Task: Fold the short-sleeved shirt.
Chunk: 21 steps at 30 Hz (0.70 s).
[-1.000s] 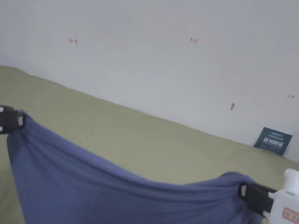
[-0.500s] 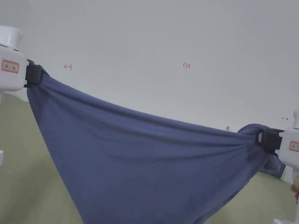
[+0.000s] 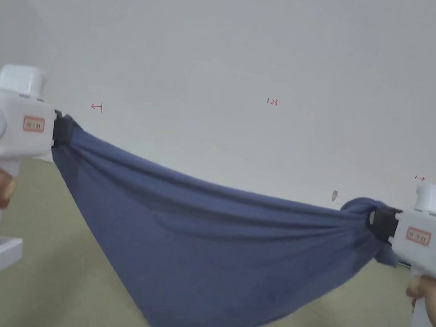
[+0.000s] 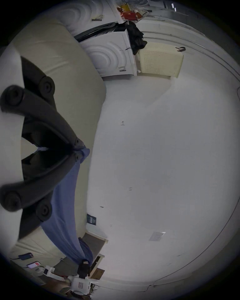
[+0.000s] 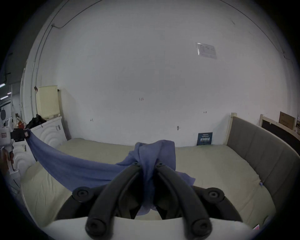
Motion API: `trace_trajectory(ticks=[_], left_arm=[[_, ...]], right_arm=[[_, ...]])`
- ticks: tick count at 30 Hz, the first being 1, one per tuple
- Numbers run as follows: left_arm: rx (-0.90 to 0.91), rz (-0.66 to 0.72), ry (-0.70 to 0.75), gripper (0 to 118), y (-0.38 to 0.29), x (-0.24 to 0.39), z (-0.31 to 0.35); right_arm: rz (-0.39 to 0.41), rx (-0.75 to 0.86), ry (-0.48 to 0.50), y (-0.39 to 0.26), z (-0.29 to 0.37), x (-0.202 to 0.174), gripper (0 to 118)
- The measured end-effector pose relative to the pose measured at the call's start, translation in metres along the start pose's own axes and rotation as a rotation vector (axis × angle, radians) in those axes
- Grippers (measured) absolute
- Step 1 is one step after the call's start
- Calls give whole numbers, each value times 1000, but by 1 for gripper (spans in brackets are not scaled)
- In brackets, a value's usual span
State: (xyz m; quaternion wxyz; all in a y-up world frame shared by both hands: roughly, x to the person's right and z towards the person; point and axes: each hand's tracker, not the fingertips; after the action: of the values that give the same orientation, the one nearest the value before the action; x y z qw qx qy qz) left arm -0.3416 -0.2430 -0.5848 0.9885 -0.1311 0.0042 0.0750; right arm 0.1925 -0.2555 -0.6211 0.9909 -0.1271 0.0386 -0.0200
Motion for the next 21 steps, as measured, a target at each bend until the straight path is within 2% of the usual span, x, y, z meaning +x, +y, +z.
trace_trajectory(ticks=[5, 11, 17, 21], left_arm=[[-66, -18, -1, 1, -80, -12, 25], [-194, 68, -28, 1, -174, -38, 70], [-334, 190, -12, 2, -243, -46, 128], [-406, 180, 10, 1, -276, -49, 152]], right_arm=[[-76, -56, 30, -79, 25, 15, 10], [-63, -157, 45, -171, 77, 31, 10], [-118, -343, 68, -247, 126, 39, 10], [-181, -405, 43, -279, 148, 44, 10]])
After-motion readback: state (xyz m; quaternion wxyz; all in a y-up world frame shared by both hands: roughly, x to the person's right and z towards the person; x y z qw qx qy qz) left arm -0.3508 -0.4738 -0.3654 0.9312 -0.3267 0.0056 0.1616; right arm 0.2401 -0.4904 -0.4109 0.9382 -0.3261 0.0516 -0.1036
